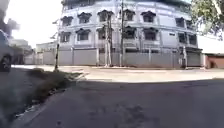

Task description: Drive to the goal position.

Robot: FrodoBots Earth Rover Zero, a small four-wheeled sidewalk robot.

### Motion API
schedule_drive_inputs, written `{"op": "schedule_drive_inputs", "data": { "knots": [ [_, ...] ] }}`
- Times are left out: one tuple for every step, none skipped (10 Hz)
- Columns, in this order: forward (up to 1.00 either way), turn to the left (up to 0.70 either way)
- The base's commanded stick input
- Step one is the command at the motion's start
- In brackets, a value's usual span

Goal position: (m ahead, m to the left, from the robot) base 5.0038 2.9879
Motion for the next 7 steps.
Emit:
{"op": "schedule_drive_inputs", "data": {
  "knots": [
    [1.00,-0.01],
    [1.00,-0.01],
    [1.00,-0.01],
    [1.00,-0.01],
    [1.00,-0.01],
    [1.00,-0.01],
    [1.00,0.27]
  ]
}}
